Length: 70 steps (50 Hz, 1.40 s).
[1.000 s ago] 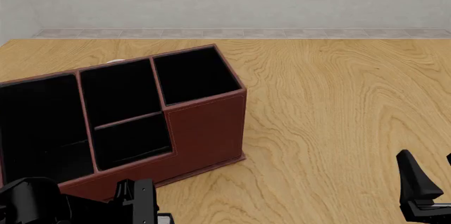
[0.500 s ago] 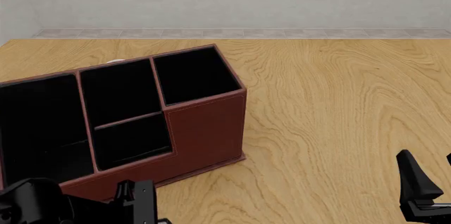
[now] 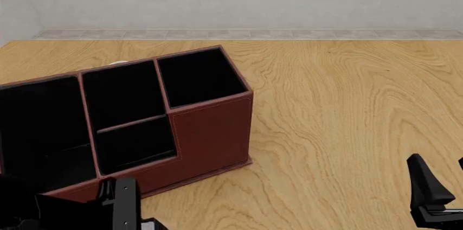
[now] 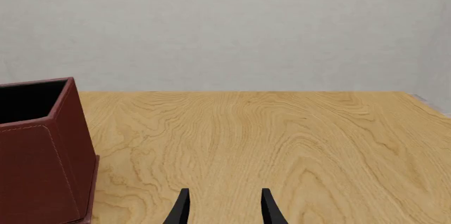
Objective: Pick up the book and place it in the left compartment of the caddy.
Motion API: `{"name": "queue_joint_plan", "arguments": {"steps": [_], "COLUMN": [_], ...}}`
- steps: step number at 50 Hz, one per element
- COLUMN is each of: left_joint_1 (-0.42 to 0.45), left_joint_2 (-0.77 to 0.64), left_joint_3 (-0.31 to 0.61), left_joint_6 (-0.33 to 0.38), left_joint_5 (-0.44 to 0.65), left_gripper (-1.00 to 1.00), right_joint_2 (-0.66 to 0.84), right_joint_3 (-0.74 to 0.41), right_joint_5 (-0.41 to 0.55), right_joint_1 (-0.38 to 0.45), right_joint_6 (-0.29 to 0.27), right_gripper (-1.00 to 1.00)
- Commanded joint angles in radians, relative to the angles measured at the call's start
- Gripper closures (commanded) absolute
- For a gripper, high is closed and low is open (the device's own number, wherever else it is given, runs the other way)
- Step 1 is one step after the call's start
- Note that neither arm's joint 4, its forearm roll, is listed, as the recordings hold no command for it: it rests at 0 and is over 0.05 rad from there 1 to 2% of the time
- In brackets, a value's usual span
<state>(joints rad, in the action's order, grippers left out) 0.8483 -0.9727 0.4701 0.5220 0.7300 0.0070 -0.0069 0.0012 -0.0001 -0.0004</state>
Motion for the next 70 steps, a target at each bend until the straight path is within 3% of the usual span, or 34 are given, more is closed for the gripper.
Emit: {"name": "queue_joint_plan", "arguments": {"steps": [1,9,13,26,39,45,46,50,51,59,61,67,70], "left_joint_1": [0.003,0.036,0.020,0.039,0.118,0.072,0.093,0.122,0.154,0.125,0.180,0.197,0.175], "left_joint_2": [0.104,0.166,0.211,0.283,0.245,0.263,0.254,0.251,0.242,0.266,0.258,0.278,0.296], "left_joint_3": [0.073,0.141,0.159,0.271,0.342,0.344,0.345,0.348,0.353,0.328,0.339,0.330,0.324], "left_joint_6": [-0.013,-0.073,-0.066,-0.186,-0.381,-0.427,-0.468,-0.523,-0.572,-0.601,-0.666,-0.722,-0.715], "left_joint_5": [0.144,0.259,0.314,0.484,0.490,0.490,0.490,0.490,0.490,0.490,0.490,0.490,0.490], "left_gripper": [1.00,1.00,1.00,1.00,1.00,1.00,1.00,1.00,1.00,1.00,1.00,1.00,1.00], "right_joint_2": [-0.001,-0.001,-0.001,-0.001,-0.001,-0.001,-0.001,-0.001,-0.001,-0.001,-0.001,-0.001,-0.001], "right_joint_3": [0.001,0.001,0.001,0.001,0.001,0.001,0.001,0.001,0.001,0.001,0.001,0.001,0.001], "right_joint_5": [0.000,0.000,0.000,0.000,0.000,0.000,0.000,0.000,0.000,0.000,0.000,0.000,0.000], "right_joint_1": [0.000,0.000,0.000,0.000,0.000,0.000,0.000,0.000,0.000,0.000,0.000,0.000,0.000], "right_joint_6": [0.000,0.000,0.000,0.000,0.000,0.000,0.000,0.000,0.000,0.000,0.000,0.000,0.000], "right_gripper": [-1.00,-1.00,-1.00,-1.00,-1.00,-1.00,-1.00,-1.00,-1.00,-1.00,-1.00,-1.00,-1.00]}}
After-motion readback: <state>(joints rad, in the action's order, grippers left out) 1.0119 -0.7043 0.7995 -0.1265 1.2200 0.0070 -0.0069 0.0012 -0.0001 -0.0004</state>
